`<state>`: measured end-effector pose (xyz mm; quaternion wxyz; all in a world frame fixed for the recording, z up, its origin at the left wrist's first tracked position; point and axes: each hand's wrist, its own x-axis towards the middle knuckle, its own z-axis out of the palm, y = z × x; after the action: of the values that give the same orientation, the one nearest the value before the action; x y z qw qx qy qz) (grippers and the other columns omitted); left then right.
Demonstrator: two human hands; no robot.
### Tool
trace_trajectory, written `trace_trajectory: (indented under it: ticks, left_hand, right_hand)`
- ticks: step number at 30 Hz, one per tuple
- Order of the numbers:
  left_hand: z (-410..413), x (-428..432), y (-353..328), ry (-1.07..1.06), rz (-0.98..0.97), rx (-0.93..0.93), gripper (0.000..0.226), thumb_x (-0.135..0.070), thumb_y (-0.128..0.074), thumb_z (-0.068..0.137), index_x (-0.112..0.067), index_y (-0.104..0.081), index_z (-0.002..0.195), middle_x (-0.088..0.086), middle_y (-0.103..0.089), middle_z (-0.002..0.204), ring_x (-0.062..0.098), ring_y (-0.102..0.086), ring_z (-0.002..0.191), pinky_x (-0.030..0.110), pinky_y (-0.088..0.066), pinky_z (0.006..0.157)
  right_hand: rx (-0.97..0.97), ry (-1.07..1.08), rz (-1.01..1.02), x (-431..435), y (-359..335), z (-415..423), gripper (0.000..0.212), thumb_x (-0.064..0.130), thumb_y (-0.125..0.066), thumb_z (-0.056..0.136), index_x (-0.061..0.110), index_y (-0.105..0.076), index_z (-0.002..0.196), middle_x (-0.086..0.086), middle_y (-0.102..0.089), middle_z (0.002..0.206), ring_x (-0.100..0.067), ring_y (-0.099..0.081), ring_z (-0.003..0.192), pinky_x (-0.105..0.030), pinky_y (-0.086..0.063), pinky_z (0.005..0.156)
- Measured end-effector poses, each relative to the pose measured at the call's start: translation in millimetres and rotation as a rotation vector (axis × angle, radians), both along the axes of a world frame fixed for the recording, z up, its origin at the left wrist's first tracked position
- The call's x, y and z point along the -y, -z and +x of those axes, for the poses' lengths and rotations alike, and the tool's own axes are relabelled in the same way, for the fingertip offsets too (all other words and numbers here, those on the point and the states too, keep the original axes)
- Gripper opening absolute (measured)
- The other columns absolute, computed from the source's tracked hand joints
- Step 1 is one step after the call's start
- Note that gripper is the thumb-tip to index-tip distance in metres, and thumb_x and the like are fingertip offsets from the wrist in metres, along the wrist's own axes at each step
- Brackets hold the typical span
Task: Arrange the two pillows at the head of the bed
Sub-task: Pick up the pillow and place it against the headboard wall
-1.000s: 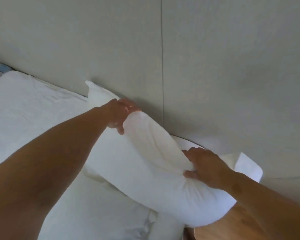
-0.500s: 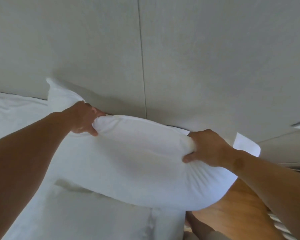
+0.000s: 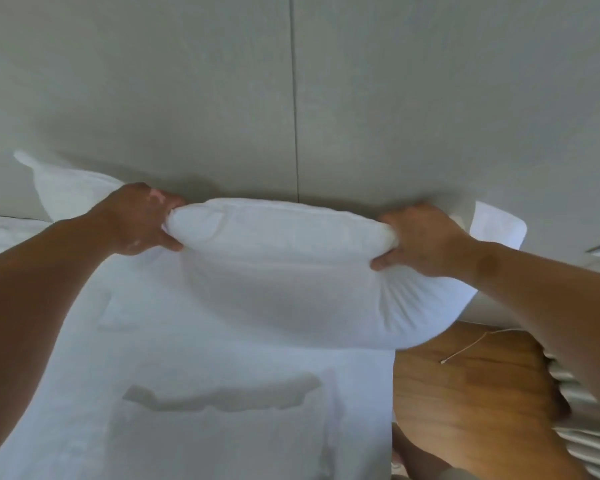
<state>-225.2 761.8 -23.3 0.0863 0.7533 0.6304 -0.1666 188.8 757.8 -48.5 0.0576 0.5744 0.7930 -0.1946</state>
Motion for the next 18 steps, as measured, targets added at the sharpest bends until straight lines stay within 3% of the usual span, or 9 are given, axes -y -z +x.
trace_trajectory:
  ticks: [4, 8, 10, 13, 18]
  left_hand:
    - [1, -24, 19, -0.018, 0.021, -0.052, 0.079, -0.058, -0.086, 0.070, -0.021, -0.063, 0.136, 0.011, -0.078, 0.116, 0.034, -0.070, 0.112, 0.040, -0.047, 0.099]
    - [-18, -43, 27, -0.090, -0.085, -0.108, 0.111, -0.068, -0.087, 0.058, -0.034, -0.042, 0.153, -0.002, -0.054, 0.155, 0.025, -0.048, 0.145, 0.050, -0.023, 0.120]
    - [-23, -45, 22, -0.125, -0.112, -0.149, 0.096, -0.067, -0.085, 0.062, -0.034, -0.051, 0.146, -0.002, -0.060, 0.148, 0.027, -0.053, 0.139, 0.048, -0.026, 0.118]
    - [-22, -44, 14, -0.082, -0.080, -0.221, 0.060, -0.066, -0.077, 0.074, -0.032, -0.068, 0.122, 0.001, -0.074, 0.120, 0.029, -0.066, 0.118, 0.036, -0.045, 0.099]
    - [-35, -46, -4, -0.057, -0.083, -0.233, 0.046, -0.060, -0.081, 0.074, -0.027, -0.075, 0.105, 0.005, -0.076, 0.106, 0.031, -0.069, 0.105, 0.038, -0.055, 0.088]
  right_hand:
    - [-0.068, 0.100, 0.033, -5, 24, -3, 0.065, 0.053, -0.088, 0.065, 0.025, -0.065, 0.119, 0.001, -0.071, 0.111, -0.027, -0.065, 0.105, -0.037, -0.050, 0.086]
    - [0.131, 0.110, 0.142, -8, 35, 1, 0.082, 0.077, -0.073, 0.059, 0.028, -0.057, 0.124, 0.003, -0.066, 0.123, -0.027, -0.059, 0.119, -0.042, -0.040, 0.102]
    - [0.147, 0.146, 0.125, -7, 36, 5, 0.075, 0.081, -0.068, 0.064, 0.028, -0.060, 0.116, 0.002, -0.069, 0.114, -0.027, -0.061, 0.116, -0.041, -0.037, 0.100]
    - [0.092, 0.146, 0.107, -7, 37, 2, 0.055, 0.075, -0.067, 0.075, 0.031, -0.066, 0.108, 0.005, -0.071, 0.101, -0.027, -0.061, 0.108, -0.039, -0.031, 0.094]
    - [0.026, 0.168, 0.093, -18, 19, -5, 0.055, 0.073, -0.072, 0.071, 0.031, -0.071, 0.107, 0.003, -0.072, 0.099, -0.031, -0.060, 0.109, -0.042, -0.037, 0.097]
